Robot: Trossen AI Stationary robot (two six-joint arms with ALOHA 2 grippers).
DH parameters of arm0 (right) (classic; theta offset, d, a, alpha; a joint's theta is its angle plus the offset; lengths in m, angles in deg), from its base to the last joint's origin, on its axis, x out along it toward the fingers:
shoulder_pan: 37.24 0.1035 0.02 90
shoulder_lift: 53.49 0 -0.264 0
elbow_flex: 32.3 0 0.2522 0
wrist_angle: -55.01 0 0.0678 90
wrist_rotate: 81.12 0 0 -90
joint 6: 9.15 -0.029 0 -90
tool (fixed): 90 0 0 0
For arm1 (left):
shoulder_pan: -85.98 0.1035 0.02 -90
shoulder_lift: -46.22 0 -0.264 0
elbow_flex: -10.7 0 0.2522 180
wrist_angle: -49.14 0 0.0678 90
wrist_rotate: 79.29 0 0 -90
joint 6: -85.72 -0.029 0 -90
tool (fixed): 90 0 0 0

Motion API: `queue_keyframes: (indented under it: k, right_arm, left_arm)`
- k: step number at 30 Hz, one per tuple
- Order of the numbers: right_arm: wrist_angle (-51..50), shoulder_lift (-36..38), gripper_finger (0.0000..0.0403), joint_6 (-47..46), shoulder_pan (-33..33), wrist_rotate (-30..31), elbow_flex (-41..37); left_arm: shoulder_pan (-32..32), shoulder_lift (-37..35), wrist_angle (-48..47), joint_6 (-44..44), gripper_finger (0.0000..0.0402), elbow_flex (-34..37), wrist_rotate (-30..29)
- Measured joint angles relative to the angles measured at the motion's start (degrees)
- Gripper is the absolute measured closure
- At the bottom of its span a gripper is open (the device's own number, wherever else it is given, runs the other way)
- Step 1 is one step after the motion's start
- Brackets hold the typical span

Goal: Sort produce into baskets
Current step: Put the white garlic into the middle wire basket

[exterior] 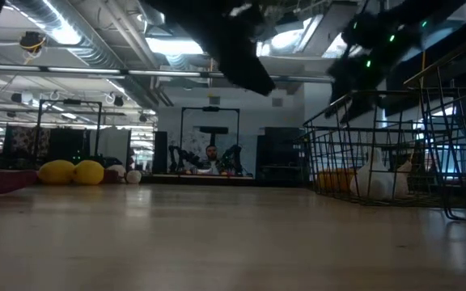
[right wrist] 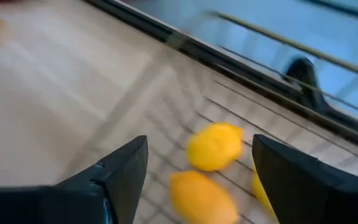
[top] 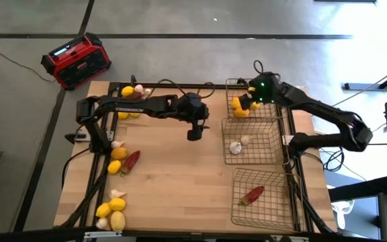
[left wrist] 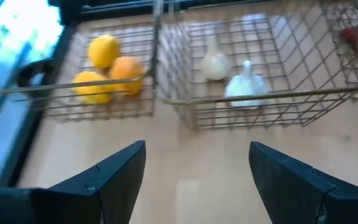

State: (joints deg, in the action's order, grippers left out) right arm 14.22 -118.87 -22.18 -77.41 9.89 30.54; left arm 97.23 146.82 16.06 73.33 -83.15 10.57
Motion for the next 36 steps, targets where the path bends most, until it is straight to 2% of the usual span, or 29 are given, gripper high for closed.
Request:
queue_keyframes:
  k: [6,10,15,19,22,30,36]
  right_arm:
    - [0.3,4.9,0.0121,3.1,9.3,3.3,0.0]
    - [0.4,5.1,0.0121,4.5,14.9,7.3,0.0]
    - [1.2,5.1,0.0121,0.8,20.5,17.4,0.0]
    - [3.5,5.1,0.0121,0.3,25.4,25.3,0.0]
    - [4.4,5.1,0.0121,0.5,28.4,28.9,0.0]
    - [3.7,5.1,0.0121,0.8,33.6,33.0,-0.6]
    - [4.8,5.1,0.0121,0.3,33.7,33.3,-3.2]
  left_arm:
    - [0.3,-7.0,-9.7,0.8,0.0119,-0.1,-6.0]
    - [1.1,-11.4,-16.6,2.5,0.0119,-0.1,-8.4]
    - [2.5,-16.6,-23.6,5.5,0.0119,-0.1,-10.0]
    - [3.6,-20.0,-28.6,8.2,0.0119,-0.1,-15.1]
    - [4.3,-21.8,-32.5,10.9,0.0119,-0.1,-18.1]
    - [6.2,-23.5,-40.0,17.6,0.0119,-0.1,-26.1]
    - [9.5,-22.7,-41.0,20.1,0.0119,0.0,-30.2]
